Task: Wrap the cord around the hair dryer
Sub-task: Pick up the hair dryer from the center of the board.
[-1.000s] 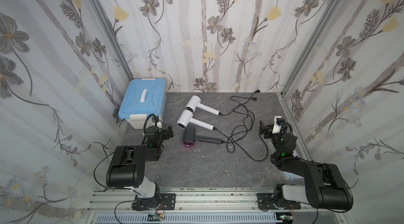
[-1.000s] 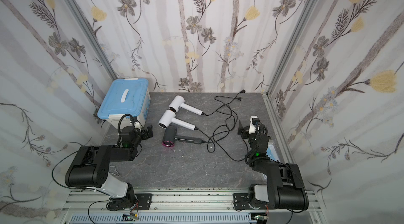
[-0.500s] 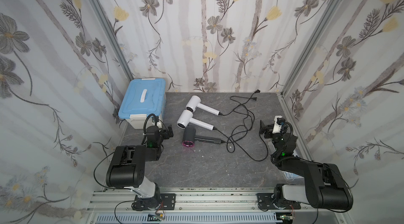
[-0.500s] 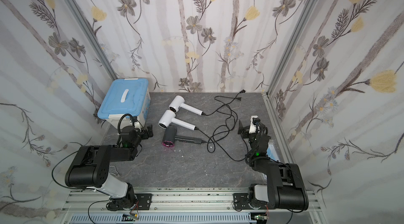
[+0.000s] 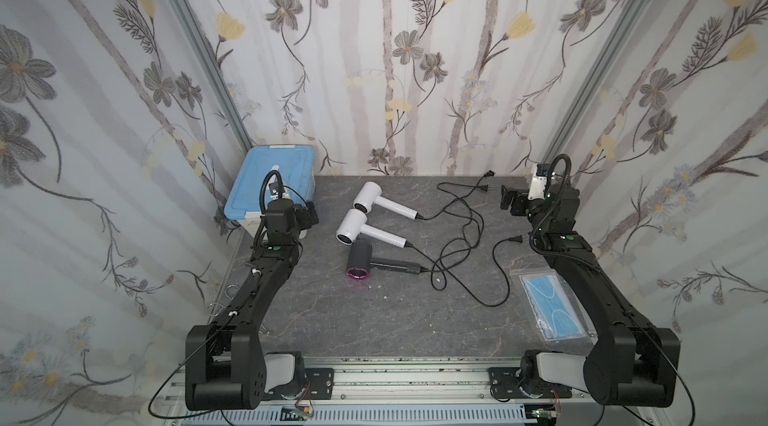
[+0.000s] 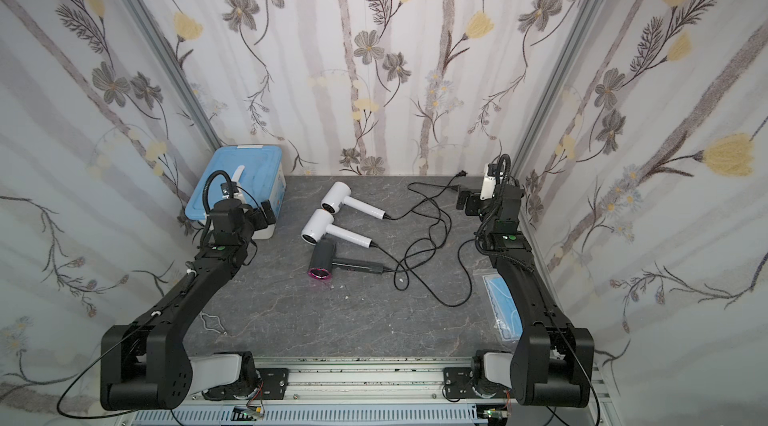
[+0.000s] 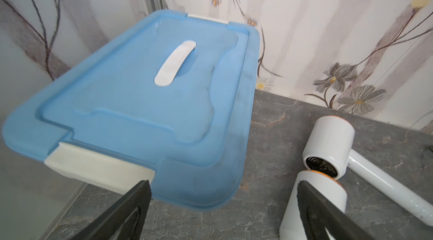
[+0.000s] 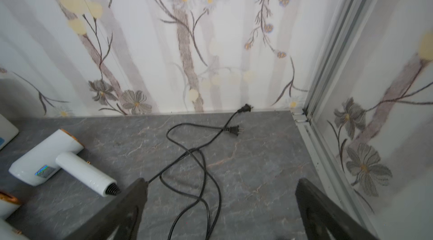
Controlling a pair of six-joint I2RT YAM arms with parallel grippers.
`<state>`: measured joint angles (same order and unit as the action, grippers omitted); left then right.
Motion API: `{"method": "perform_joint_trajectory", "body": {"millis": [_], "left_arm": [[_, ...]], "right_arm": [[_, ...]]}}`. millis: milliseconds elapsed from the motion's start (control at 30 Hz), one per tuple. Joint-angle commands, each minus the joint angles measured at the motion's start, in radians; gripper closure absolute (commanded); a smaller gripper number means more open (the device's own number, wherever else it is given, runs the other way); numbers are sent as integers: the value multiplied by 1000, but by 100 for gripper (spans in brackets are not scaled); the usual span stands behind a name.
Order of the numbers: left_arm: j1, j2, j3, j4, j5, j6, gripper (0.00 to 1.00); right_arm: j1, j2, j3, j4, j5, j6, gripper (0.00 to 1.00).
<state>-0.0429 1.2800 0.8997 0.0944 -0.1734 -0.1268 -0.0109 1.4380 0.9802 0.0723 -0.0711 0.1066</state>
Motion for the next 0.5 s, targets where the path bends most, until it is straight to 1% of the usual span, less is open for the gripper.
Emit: {"method": "perform_joint_trajectory", "body": {"millis": [0,167,267,367,467], "left_arm": [[-40,19,106,-296,-44,-32,0],[-118,90,211,-452,-32,-46,0],[-194,146,287,-586,-54,-32,0],[-292,189,368,-762,-109,-40,0],[-403,197,392,-877,-190,-64,0]], "right_arm": [[29,-8,15,-188,30,84,0],[65,-23,11,-266,16,157,0],[78,-30,19,-323,-9,173,0],[86,-46,20,-376,-18,191,0],[94,-68,9,-410,-12,205,0]]}}
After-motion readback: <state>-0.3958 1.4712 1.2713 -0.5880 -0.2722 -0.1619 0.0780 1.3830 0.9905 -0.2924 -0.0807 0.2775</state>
